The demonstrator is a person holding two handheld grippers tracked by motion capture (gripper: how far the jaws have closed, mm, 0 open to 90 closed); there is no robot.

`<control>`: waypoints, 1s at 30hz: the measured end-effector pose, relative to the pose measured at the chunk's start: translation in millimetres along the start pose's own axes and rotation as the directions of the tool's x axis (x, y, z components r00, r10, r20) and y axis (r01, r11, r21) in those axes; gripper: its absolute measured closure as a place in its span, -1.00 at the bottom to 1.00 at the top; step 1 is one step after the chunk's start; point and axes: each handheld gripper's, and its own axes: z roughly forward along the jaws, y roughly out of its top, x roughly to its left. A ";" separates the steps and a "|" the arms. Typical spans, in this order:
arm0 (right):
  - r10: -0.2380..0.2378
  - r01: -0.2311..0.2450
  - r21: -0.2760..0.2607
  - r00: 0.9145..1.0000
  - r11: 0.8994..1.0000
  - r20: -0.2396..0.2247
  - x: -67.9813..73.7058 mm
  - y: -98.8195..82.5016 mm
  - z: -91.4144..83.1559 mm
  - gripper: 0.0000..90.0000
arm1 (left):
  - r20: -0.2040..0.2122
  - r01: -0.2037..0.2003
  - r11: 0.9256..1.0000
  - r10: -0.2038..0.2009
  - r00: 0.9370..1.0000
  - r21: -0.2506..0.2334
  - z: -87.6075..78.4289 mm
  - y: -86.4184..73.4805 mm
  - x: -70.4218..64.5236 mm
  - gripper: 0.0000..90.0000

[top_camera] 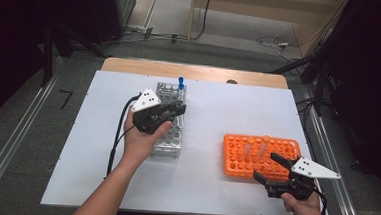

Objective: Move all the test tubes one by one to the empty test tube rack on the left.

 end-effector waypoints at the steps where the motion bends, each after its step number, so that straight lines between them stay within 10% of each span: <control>1: -0.002 0.002 -0.004 1.000 1.000 0.005 -1.9 -0.5 -0.2 -0.82 | -0.004 -0.005 1.000 0.005 1.000 0.001 1.3 0.9 2.0 0.71; 15: 0.020 -0.021 0.003 0.999 1.000 0.038 -12.8 -4.5 0.8 -0.82 | -0.081 0.054 0.998 -0.056 0.995 -0.022 26.9 1.1 35.4 0.71; 30: 0.015 -0.015 0.009 0.999 1.000 0.043 -14.7 -5.7 4.4 -0.82 | -0.131 0.049 0.998 -0.053 0.990 -0.031 51.2 6.6 43.1 0.71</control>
